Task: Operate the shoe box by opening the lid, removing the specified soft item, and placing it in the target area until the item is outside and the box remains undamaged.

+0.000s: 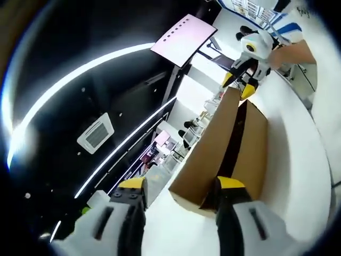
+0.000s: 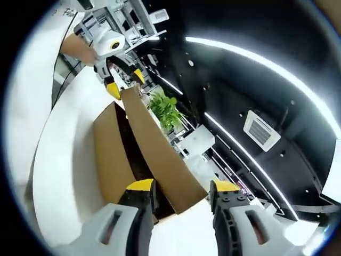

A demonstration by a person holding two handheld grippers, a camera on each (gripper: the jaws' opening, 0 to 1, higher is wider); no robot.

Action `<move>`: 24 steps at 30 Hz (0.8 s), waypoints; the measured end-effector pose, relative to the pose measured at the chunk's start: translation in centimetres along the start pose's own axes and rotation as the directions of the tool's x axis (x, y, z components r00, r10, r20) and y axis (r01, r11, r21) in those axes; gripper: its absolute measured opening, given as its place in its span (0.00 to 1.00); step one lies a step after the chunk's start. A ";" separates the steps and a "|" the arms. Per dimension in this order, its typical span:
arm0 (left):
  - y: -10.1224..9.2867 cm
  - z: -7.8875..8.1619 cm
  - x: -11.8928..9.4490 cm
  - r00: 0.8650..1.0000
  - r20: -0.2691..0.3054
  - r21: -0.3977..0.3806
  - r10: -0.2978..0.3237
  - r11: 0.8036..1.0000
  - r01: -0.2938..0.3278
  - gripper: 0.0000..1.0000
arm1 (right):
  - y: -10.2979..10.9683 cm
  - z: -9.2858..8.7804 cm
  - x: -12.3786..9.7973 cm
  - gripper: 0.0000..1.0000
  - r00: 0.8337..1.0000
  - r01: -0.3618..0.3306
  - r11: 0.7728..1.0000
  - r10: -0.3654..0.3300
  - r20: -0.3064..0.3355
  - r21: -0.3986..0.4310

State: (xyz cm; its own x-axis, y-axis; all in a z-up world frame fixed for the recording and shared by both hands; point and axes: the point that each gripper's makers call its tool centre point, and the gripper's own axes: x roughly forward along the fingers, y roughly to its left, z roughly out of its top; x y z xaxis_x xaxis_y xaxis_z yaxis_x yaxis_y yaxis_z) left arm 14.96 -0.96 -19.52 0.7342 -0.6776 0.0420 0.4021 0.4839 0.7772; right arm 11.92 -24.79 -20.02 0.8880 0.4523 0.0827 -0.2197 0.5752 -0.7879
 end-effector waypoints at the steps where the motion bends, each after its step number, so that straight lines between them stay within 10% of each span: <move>1: 0.0 0.0 0.0 1.000 0.000 0.000 0.001 1.000 -0.001 0.50 | -0.1 -0.1 0.0 0.47 1.000 0.007 1.000 -0.007 -0.003 0.011; 12: 1.1 -0.3 0.1 0.999 -0.009 -0.181 0.046 0.982 -0.047 0.58 | -0.3 0.0 0.1 0.53 0.999 0.030 0.956 -0.035 0.013 0.293; 24: 1.9 -0.9 0.0 0.998 -0.009 -0.308 0.068 0.949 -0.067 0.62 | -1.3 -1.2 0.4 0.53 0.994 0.112 0.914 -0.107 -0.034 0.389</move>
State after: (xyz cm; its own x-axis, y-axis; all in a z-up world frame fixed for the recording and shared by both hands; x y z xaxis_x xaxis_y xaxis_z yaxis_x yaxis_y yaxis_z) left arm 16.23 0.46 -18.58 0.7645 -0.6384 0.0893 0.5008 0.6755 0.5412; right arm 13.03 -26.14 -19.66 0.9198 0.3644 0.1456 -0.2585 0.8417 -0.4741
